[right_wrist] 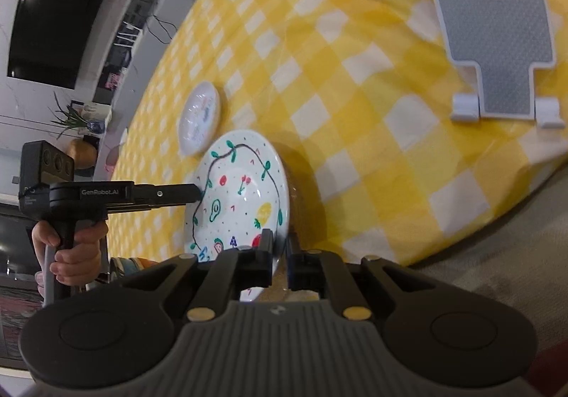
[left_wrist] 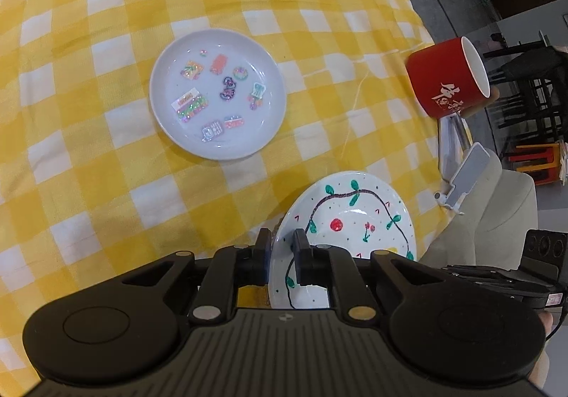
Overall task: Organize plates and bowls
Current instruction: 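Lift the painted plate with both grippers, set it down, open both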
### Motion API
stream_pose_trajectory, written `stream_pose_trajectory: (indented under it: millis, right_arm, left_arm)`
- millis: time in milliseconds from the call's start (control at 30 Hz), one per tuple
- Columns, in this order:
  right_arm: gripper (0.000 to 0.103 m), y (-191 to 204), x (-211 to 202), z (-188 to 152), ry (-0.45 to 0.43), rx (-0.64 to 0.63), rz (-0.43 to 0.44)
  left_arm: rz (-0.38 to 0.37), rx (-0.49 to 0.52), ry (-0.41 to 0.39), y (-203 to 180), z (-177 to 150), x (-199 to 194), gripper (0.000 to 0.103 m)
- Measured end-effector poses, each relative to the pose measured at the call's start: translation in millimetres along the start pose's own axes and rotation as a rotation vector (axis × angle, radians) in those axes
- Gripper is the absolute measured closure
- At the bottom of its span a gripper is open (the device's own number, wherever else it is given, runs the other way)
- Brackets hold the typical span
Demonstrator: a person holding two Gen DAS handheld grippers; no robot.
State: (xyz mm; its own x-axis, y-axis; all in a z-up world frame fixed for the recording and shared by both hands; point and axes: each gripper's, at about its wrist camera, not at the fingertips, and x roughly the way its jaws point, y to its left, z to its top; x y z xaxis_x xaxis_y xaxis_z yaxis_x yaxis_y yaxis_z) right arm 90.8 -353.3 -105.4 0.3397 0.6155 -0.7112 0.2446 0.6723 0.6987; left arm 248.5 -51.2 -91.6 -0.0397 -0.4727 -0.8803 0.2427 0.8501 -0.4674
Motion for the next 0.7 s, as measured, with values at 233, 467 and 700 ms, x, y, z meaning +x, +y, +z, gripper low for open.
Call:
stream_pose_trajectory:
  millis: [233, 467, 700]
  right_arm:
    - [0.098, 2, 1, -5, -0.001, -0.025, -0.01]
    - [0.098, 4, 0, -4, -0.031, -0.012, -0.002]
    - [0.098, 6, 0, -2, -0.045, -0.019, -0.01]
  left_arm:
    - [0.037, 0.027, -0.018, -6, -3, 1, 0.089]
    - [0.09, 0.081, -0.056, -15, -8, 5, 0.086]
    - [0.11, 0.094, -0.086, -17, -11, 6, 0.086]
